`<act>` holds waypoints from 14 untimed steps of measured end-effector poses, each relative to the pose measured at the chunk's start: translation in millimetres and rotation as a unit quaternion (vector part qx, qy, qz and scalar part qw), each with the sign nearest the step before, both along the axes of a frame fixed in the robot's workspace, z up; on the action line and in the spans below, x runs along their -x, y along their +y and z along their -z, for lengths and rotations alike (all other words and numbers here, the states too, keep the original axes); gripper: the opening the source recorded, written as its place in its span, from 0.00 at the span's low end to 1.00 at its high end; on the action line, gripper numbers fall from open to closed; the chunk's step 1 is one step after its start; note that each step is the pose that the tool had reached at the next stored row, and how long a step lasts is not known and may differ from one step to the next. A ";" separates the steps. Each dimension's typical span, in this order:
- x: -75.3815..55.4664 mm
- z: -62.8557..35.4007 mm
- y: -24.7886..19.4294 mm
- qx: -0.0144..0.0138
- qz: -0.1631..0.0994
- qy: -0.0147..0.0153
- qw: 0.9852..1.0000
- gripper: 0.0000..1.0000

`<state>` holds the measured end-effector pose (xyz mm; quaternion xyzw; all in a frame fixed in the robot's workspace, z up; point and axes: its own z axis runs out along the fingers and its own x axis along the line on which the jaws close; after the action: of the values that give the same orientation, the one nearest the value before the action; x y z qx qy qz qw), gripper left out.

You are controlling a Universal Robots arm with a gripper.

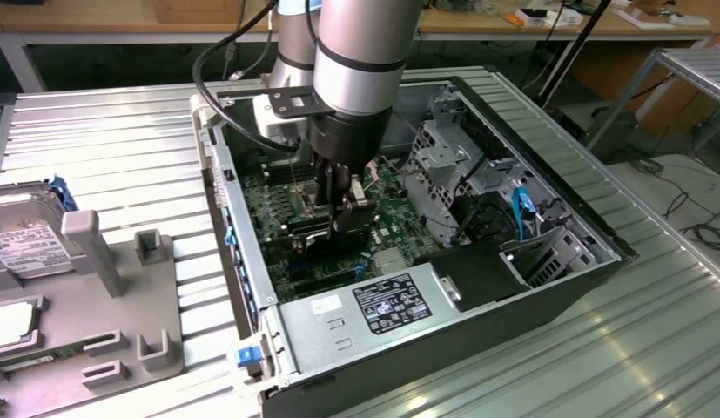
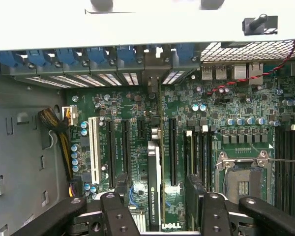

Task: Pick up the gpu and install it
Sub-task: 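Press down on the gpu until it lock into place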

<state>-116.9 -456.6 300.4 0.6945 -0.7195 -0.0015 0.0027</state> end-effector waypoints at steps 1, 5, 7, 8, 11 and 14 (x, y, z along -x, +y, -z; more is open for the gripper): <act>0.0 0.0 0.0 0.000 0.000 0.000 1.000 0.58; 0.0 0.0 0.0 0.000 0.000 0.000 1.000 0.58; 0.0 0.0 0.0 0.000 0.000 0.000 1.000 0.50; 0.0 0.0 0.0 0.000 0.000 0.000 1.000 0.44; 0.0 0.0 0.0 0.000 0.000 0.000 1.000 0.20; 0.0 0.0 0.0 0.000 0.000 0.000 1.000 0.11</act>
<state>-116.9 -456.6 300.4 0.6945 -0.7195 -0.0015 0.0027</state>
